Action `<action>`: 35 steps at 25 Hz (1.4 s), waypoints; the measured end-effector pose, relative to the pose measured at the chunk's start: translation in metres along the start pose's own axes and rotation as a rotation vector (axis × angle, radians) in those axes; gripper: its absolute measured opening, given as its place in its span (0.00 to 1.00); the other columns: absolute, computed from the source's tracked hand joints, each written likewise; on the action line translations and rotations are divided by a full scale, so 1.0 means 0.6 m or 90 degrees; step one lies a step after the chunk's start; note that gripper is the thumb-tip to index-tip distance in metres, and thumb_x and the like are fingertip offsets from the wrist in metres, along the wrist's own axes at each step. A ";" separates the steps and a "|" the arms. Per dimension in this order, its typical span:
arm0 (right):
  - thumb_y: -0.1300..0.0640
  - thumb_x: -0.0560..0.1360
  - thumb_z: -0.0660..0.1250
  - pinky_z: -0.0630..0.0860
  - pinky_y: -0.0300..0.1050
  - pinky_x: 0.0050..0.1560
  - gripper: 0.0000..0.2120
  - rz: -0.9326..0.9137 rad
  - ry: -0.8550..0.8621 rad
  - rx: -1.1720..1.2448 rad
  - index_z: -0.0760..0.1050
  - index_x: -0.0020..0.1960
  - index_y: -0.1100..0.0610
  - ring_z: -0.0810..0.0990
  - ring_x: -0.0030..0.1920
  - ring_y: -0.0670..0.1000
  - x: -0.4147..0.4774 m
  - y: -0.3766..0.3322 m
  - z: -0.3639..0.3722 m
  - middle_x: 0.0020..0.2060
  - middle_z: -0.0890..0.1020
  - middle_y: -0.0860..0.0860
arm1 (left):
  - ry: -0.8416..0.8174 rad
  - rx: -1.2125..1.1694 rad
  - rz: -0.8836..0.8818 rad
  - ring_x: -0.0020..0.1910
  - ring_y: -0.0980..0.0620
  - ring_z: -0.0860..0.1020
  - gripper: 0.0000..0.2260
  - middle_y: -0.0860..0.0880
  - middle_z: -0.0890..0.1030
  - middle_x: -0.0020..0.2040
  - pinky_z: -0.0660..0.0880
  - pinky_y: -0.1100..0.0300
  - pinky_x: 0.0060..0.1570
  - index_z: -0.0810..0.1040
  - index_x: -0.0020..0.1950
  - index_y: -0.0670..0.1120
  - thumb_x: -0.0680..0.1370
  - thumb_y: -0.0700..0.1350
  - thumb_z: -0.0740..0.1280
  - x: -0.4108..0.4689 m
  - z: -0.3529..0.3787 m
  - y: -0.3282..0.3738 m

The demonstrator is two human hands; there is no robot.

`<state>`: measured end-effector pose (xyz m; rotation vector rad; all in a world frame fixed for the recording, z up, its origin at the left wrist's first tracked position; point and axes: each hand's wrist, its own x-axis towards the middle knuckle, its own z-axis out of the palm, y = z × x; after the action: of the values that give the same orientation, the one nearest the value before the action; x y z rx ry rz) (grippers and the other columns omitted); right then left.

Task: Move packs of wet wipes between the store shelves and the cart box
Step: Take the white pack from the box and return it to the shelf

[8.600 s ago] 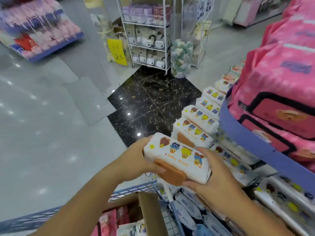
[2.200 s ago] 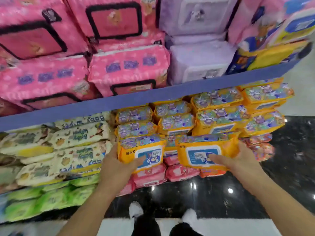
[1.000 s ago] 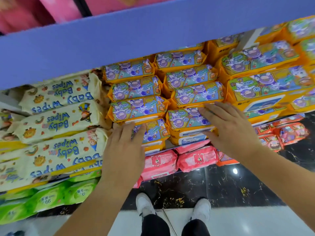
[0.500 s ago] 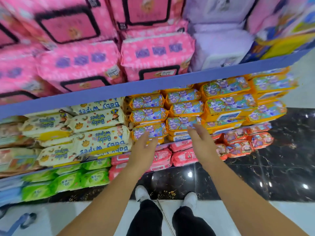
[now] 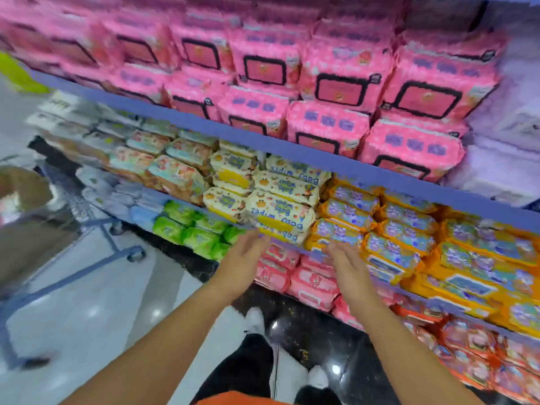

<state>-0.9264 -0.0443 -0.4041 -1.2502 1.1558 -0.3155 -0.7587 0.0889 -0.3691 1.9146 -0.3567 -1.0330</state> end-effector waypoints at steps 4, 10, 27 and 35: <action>0.49 0.82 0.64 0.69 0.50 0.71 0.18 -0.072 -0.120 -0.091 0.75 0.69 0.54 0.76 0.67 0.50 -0.015 -0.049 0.130 0.65 0.78 0.49 | 0.150 -0.089 -0.025 0.69 0.48 0.74 0.27 0.50 0.75 0.72 0.68 0.47 0.72 0.72 0.74 0.49 0.79 0.61 0.66 -0.077 -0.118 -0.031; 0.49 0.83 0.62 0.69 0.56 0.72 0.18 -0.170 -0.283 -0.193 0.72 0.71 0.53 0.75 0.66 0.51 -0.095 -0.100 0.375 0.65 0.76 0.47 | 0.303 -0.223 0.006 0.71 0.50 0.72 0.32 0.51 0.74 0.73 0.67 0.47 0.73 0.71 0.75 0.51 0.75 0.65 0.65 -0.170 -0.350 -0.121; 0.36 0.74 0.62 0.72 0.60 0.69 0.15 -0.185 -0.511 -0.308 0.71 0.59 0.38 0.76 0.66 0.52 -0.252 -0.123 1.190 0.67 0.77 0.48 | 0.545 -0.393 -0.074 0.65 0.50 0.76 0.17 0.51 0.77 0.66 0.68 0.44 0.72 0.72 0.70 0.54 0.83 0.58 0.62 -0.287 -1.034 -0.420; 0.47 0.84 0.59 0.73 0.58 0.69 0.20 -0.108 -0.521 -0.296 0.69 0.73 0.52 0.76 0.66 0.55 -0.141 -0.171 1.521 0.66 0.76 0.51 | 0.572 -0.392 -0.102 0.66 0.50 0.77 0.22 0.53 0.79 0.65 0.71 0.45 0.70 0.77 0.64 0.55 0.74 0.65 0.66 -0.128 -1.307 -0.451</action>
<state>-0.1844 0.5032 -0.3849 -1.6633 0.4154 0.3517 -0.2368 0.7382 -0.3612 1.6365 0.5715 -0.2329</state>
